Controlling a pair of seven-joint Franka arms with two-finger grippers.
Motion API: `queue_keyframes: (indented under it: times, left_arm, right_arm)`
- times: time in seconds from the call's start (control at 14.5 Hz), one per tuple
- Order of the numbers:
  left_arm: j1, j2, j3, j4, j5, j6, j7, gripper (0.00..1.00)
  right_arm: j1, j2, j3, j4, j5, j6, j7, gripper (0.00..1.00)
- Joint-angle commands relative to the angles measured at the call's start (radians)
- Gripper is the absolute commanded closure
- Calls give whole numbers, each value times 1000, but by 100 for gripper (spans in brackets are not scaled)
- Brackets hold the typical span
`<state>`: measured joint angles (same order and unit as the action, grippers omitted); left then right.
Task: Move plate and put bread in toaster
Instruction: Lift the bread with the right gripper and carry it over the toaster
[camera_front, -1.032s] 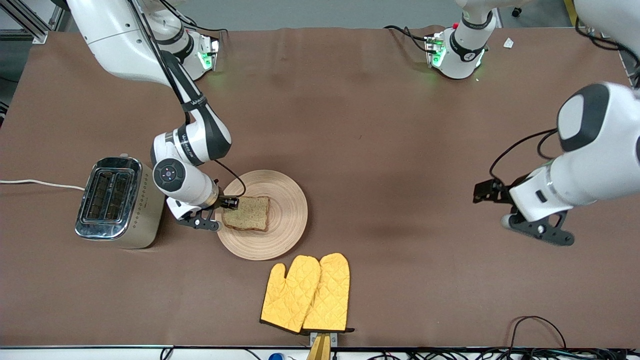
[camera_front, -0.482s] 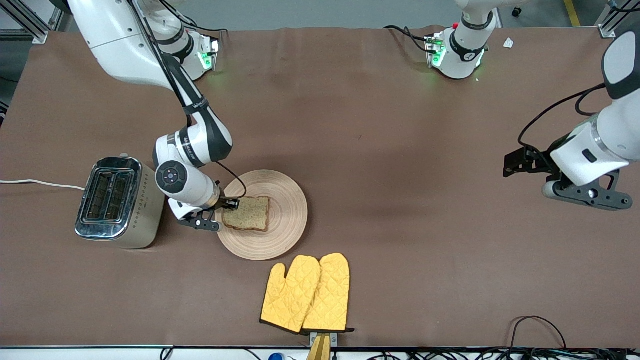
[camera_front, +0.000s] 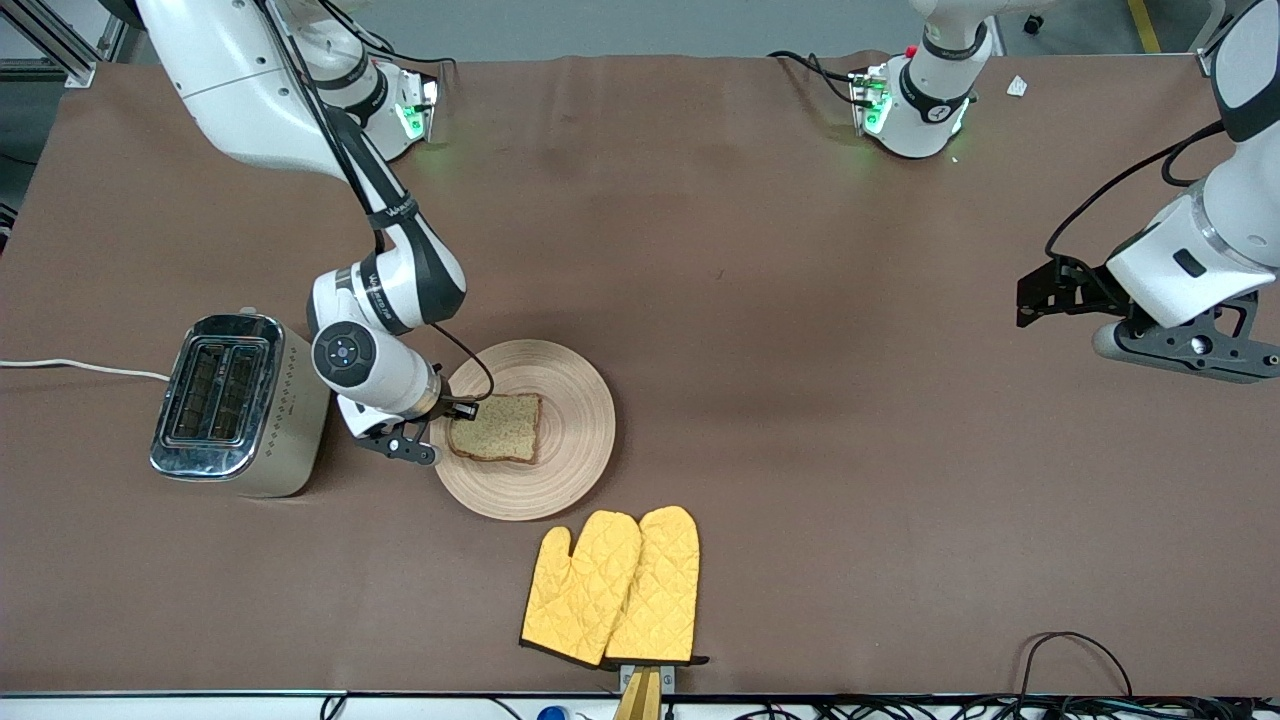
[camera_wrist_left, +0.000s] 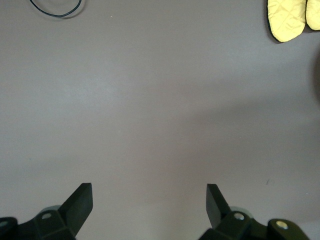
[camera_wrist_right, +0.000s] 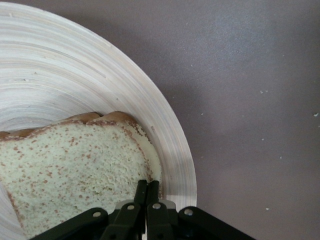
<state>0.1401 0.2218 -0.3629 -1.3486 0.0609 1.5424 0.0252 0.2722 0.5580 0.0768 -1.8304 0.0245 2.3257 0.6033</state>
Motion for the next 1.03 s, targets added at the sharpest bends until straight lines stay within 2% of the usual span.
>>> queue_keyframes:
  times: [0.0, 0.07, 0.21, 0.41, 0.55, 0.83, 0.96]
  left_arm:
    - [-74, -50, 66, -24, 23, -5, 4, 0]
    - [-100, -50, 111, -24, 11, -5, 12, 0]
    - [-131, -61, 134, -26, 14, 4, 6, 0]
    - [-189, -76, 241, -32, -3, 4, 10, 0]
    - [-197, -90, 284, -44, -42, 5, 7, 0]
    - [-211, -150, 289, -105, -30, 7, -13, 0]
    - [-212, -154, 289, -116, -33, 8, -13, 0]
  right_arm:
    - [13, 2, -5, 2, 0, -2, 30, 100]
    - [12, 2, -5, 14, 0, -6, 29, 100]
    - [15, -1, -5, 40, 0, -43, 27, 100]
    - [12, -10, -6, 152, -9, -225, 32, 100]
    - [12, -24, -9, 232, -18, -351, 29, 100]
    - [16, -36, -8, 425, -148, -644, 24, 100]
    - [16, -53, -3, 460, -243, -728, 17, 100]
